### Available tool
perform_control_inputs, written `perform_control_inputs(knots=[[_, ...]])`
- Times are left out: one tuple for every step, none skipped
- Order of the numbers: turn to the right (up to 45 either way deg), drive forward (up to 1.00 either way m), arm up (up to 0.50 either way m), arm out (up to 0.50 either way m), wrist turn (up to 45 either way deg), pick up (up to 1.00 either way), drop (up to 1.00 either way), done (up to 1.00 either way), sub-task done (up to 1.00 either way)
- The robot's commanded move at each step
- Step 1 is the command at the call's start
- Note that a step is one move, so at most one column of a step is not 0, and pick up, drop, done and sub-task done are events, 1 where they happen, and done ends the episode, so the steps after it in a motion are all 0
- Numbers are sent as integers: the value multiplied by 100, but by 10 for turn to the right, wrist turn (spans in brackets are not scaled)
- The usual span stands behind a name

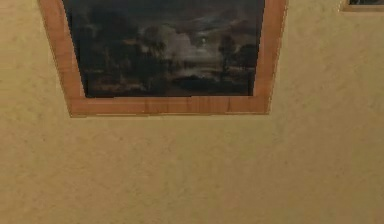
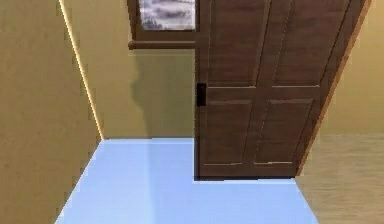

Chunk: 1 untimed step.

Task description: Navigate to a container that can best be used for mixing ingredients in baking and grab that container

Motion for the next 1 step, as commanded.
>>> perform_control_inputs(knots=[[-240, 0, 0, 0, 0, 0, 0, 0, 0]])
